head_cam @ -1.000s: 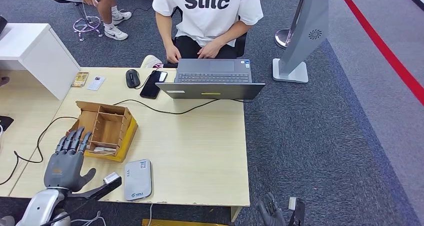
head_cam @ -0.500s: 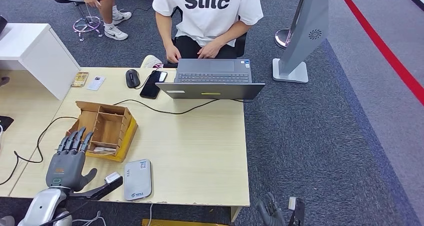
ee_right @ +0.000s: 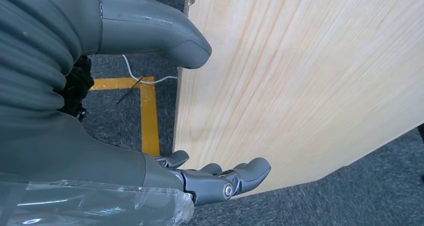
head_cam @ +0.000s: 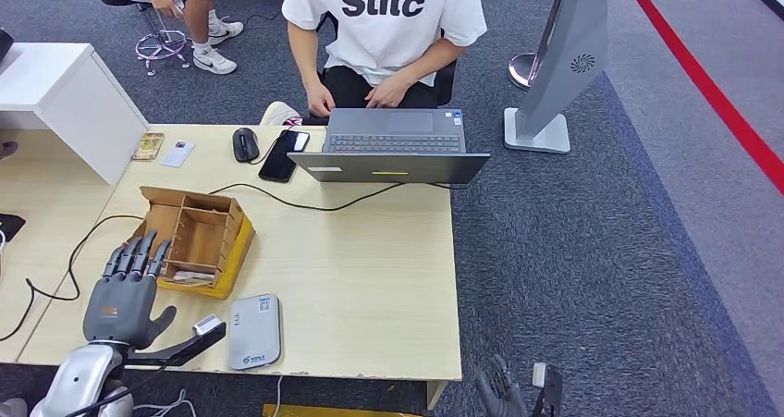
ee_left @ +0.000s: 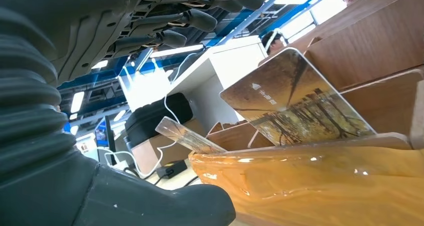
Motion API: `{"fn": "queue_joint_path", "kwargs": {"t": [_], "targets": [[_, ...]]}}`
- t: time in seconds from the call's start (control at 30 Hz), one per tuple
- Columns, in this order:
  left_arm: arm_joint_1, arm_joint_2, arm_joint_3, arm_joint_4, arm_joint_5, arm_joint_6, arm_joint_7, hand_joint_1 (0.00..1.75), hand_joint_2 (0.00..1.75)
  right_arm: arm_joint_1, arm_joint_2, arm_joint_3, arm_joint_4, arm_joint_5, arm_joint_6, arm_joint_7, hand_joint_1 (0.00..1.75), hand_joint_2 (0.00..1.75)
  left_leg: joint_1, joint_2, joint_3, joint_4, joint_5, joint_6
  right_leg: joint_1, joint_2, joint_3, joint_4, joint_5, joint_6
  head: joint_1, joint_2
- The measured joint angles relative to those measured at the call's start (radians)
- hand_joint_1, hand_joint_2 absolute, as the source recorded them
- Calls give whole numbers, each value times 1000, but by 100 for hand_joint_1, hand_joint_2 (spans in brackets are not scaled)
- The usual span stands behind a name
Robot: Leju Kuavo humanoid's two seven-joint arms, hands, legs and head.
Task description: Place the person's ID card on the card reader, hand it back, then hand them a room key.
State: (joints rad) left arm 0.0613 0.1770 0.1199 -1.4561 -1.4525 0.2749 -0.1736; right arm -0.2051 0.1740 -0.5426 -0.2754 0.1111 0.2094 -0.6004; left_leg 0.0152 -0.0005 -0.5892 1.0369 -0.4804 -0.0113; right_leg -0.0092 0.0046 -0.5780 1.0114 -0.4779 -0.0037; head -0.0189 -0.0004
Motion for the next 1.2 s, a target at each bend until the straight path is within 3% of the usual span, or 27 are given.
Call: {"fn": "queue_joint_path", "kwargs": {"t": [1.2], "targets": [[-99, 18, -34, 126, -14, 7, 6, 0, 175, -2, 14, 7, 0, 12, 0, 10, 0, 175, 0, 0, 0, 0, 0, 0, 0, 1, 0, 0, 0, 0, 0, 0]]}}
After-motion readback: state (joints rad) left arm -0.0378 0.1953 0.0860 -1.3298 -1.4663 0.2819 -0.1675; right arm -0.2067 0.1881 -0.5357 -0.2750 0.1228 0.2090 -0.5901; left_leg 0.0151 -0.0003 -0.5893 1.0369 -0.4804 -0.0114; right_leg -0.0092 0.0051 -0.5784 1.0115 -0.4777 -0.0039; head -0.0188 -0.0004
